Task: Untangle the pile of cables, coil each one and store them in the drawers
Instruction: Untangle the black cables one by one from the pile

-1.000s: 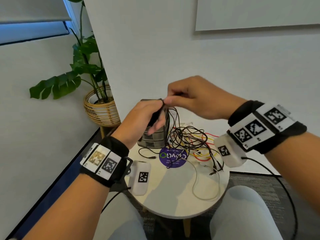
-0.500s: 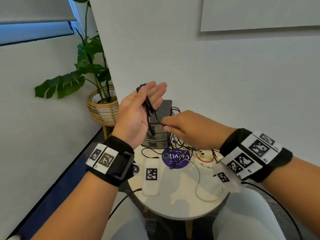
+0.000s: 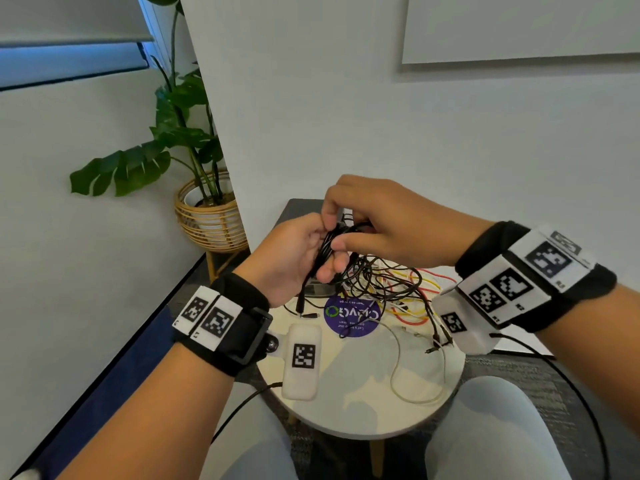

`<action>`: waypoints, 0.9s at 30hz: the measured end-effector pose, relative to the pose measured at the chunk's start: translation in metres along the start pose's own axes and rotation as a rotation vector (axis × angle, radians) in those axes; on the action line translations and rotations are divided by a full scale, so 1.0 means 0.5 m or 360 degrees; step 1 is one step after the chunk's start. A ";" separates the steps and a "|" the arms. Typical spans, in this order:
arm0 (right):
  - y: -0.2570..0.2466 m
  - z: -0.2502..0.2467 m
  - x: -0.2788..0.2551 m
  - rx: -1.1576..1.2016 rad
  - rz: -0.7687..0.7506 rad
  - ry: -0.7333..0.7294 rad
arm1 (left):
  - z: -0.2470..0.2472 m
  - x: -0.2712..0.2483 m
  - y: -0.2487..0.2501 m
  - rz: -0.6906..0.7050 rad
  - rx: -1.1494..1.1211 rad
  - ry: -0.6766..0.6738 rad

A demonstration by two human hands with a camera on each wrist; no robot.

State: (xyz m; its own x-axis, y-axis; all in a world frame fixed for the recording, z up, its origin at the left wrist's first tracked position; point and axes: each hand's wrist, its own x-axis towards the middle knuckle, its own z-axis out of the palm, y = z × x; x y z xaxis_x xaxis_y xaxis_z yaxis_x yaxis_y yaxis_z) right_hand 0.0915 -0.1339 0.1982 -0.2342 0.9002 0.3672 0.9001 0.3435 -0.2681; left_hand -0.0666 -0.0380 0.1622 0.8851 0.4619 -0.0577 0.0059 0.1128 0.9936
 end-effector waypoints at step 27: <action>0.076 0.095 -0.060 0.0300 0.0429 -0.0191 | 0.007 0.003 -0.084 -0.0163 0.0841 0.0158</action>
State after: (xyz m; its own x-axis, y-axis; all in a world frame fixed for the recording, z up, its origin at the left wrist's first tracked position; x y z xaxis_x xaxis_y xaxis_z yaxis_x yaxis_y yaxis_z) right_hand 0.1154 -0.1352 0.1347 -0.0488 0.9865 0.1565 0.8544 0.1224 -0.5050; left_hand -0.0639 -0.0450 0.1206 0.8197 0.5553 -0.1404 0.3455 -0.2840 0.8944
